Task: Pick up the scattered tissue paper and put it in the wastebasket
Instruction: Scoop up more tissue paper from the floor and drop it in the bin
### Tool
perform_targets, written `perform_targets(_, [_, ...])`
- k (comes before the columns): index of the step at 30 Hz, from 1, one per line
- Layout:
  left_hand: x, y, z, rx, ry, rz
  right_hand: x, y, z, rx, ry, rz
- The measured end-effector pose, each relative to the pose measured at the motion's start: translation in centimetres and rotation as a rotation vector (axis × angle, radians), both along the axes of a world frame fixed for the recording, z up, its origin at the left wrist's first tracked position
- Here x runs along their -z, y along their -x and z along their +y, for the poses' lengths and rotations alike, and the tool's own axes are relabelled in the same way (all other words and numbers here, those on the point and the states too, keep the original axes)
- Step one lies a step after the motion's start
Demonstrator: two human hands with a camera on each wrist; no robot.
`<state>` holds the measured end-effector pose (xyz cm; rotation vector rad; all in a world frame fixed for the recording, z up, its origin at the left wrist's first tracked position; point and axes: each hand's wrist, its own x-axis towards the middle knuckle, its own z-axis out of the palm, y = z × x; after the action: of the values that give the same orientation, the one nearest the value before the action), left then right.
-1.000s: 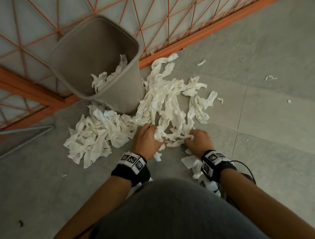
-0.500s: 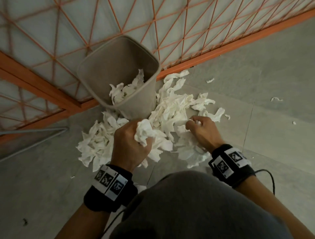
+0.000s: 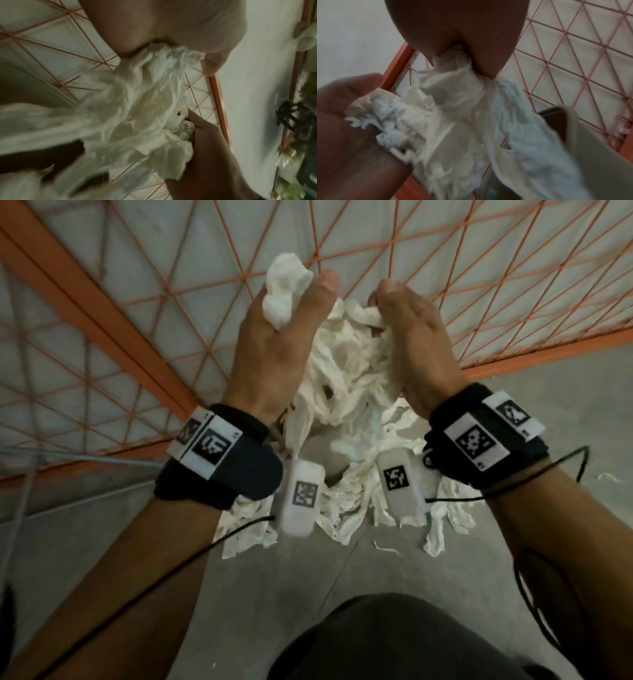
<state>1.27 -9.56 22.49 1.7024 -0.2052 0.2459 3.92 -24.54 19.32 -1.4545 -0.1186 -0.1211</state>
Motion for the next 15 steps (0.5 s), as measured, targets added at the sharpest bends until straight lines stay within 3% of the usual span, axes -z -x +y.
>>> perform_targets(2, [-0.2,-1.5,0.8,0.09,0.103,0.119,-0.5,-1.4,0.8,-0.048,-0.129,0.017])
perform_targets(3, [-0.1,-2.2,1.3,0.09,0.063,0.151,-0.6,-1.9,1.1,-0.091,-0.208,0.054])
perform_targets(6, [1.7,-3.4,2.1,0.024,-0.269,0.139,1.0,-2.9,2.0,-0.131,-0.288,0.183])
perform_targets(10, [5.9,-3.7,3.0,0.063,-0.716,0.116,4.1,-3.0,2.8,-0.102,0.198,0.208])
perform_targets(13, [7.8,-3.8,4.1,0.11,-1.133,0.165,4.9,-2.5,2.4,-0.296,0.593,0.242])
perform_targets(15, [7.7,-3.3,4.4,0.185,-1.238,0.169,4.8,-2.4,1.8,-0.35,0.844,0.186])
